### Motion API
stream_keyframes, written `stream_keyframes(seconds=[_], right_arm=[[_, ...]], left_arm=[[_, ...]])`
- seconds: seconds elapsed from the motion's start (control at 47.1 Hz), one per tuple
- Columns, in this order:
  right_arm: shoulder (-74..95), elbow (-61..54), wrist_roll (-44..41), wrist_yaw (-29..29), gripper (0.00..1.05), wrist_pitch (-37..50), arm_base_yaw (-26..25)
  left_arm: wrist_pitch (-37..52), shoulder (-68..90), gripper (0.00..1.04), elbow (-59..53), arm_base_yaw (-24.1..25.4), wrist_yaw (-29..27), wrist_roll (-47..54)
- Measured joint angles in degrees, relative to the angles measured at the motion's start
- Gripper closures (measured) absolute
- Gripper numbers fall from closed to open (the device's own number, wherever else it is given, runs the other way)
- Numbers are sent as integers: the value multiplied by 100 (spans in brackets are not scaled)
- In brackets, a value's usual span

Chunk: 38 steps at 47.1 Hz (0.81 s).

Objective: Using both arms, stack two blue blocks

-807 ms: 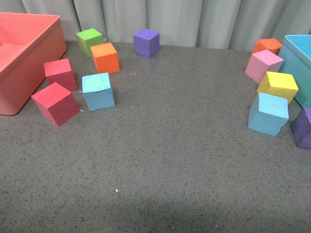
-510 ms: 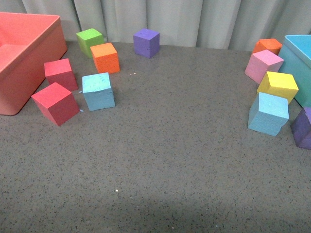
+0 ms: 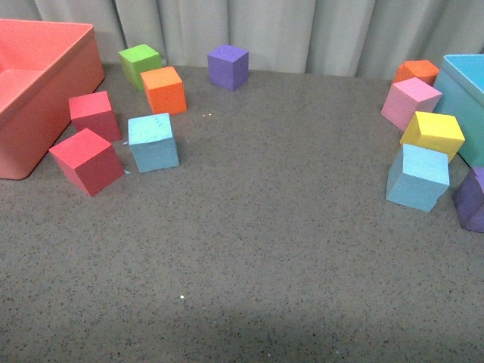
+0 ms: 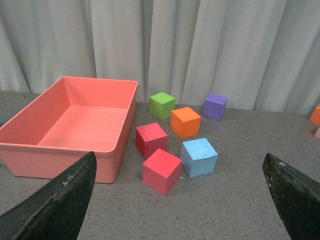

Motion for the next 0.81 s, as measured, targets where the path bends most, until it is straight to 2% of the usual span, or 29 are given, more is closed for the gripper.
stream_keyframes(seconds=[0.127,0.191,0.234,0.382,0.51,0.552,0.637,0.807], right_arm=[[0,0,-26,37,10,4,4],[422,0,-684,1373,10,669,382],[1005,9,-968,1801,10,1204,450],[3300,402,-938,1591,10,2588,232],[5184,1224,-452,1311,10,2846,107],[6214,1762,-87,1163,10,2653,103],[7241,2398,313,968,10,2295,129],[9200,4214,1204,739,10,817,225]], left_arm=[[0,0,7,0,0,0,0],[0,0,7,0,0,0,0],[0,-2,7,0,0,0,0],[0,0,7,0,0,2,0],[0,0,7,0,0,2,0],[0,-2,7,0,0,2,0],[0,0,7,0,0,2,0],[0,0,7,0,0,2,0]])
